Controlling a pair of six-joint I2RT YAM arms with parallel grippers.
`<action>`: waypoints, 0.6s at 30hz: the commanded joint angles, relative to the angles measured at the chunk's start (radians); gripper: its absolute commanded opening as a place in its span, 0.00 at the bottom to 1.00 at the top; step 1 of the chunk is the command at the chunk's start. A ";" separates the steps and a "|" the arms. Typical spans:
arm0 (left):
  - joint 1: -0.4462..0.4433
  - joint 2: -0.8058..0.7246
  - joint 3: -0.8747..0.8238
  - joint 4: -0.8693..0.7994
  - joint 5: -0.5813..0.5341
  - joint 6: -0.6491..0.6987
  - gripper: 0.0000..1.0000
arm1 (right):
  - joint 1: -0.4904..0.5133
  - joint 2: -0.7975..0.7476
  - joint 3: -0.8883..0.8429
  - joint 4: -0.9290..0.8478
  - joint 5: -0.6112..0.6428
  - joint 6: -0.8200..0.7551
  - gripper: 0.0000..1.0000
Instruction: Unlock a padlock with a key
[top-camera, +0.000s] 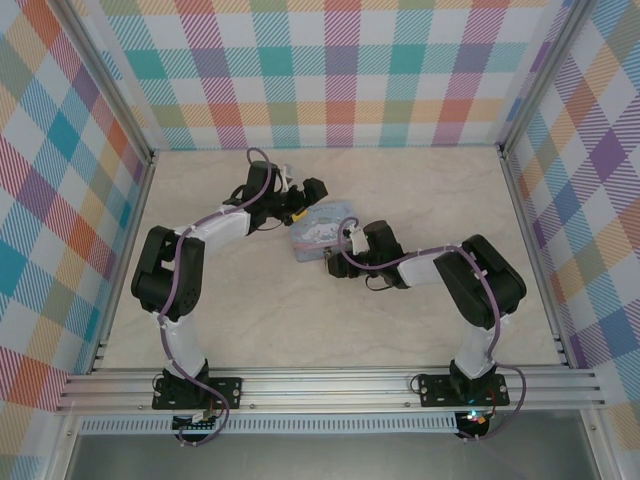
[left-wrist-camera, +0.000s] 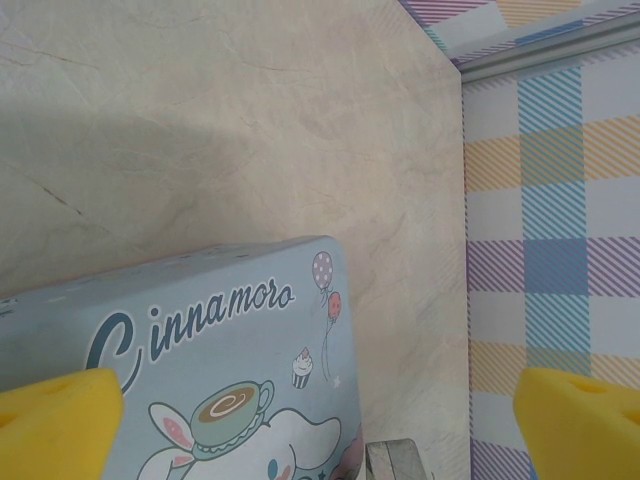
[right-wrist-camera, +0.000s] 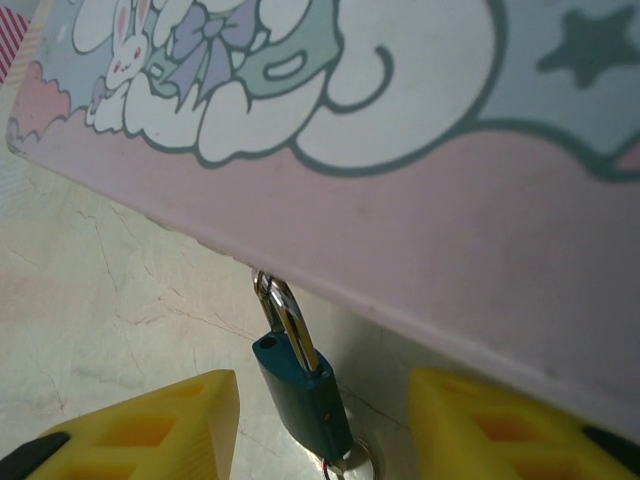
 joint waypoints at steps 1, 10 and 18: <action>-0.008 0.024 0.010 -0.005 -0.003 -0.002 1.00 | 0.013 0.022 0.014 0.007 -0.015 -0.029 0.45; -0.008 0.018 -0.001 -0.005 -0.015 -0.009 1.00 | 0.022 0.039 0.022 0.002 -0.010 -0.038 0.32; -0.008 -0.009 -0.032 -0.025 -0.046 0.008 1.00 | 0.022 -0.015 -0.012 -0.015 0.077 -0.050 0.19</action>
